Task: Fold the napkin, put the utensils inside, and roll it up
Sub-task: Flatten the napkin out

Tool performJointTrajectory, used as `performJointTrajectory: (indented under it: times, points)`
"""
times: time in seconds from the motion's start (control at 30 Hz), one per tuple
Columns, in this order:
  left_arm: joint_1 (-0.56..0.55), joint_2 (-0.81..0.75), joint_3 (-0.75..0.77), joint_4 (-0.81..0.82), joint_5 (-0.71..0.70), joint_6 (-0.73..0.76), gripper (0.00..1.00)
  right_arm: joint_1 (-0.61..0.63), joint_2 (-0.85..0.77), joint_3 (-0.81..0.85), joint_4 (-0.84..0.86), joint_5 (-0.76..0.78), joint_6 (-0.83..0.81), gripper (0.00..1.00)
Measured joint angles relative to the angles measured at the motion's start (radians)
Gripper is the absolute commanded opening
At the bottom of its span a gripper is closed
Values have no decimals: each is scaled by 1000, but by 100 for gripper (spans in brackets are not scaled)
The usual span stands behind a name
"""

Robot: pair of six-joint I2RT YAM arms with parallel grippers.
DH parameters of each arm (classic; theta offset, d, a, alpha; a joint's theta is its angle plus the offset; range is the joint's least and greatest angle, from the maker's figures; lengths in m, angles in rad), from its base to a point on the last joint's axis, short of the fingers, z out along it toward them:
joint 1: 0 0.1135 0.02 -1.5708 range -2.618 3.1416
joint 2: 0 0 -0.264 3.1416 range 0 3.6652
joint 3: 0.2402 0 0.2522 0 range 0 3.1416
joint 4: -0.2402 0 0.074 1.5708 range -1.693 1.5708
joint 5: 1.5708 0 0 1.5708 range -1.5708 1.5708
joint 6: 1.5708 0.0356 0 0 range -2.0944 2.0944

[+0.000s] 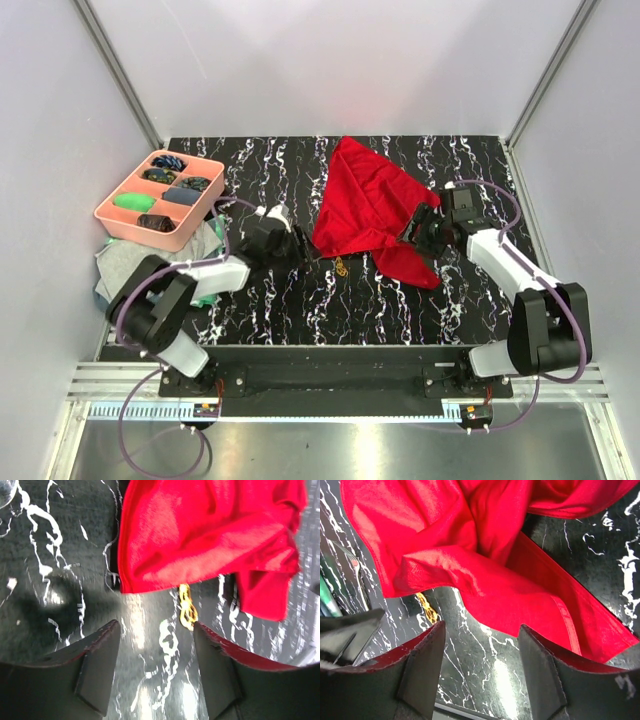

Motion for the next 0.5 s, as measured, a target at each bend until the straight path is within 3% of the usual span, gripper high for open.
performJointTrajectory:
  times: [0.33, 0.43, 0.47, 0.5]
  points:
    - [-27, 138, 68, 23, -134, -37, 52, -4, -108, -45, -18, -3, 30, 69]
    - [-31, 170, 84, 56, -151, -55, 39, -4, -126, -66, -19, -10, 37, 69]
    - [-31, 180, 84, 69, -154, -61, 19, -4, -129, -72, -19, -12, 40, 69]
    - [-31, 189, 84, 84, -157, -68, 8, -5, -134, -79, -21, -16, 42, 69]
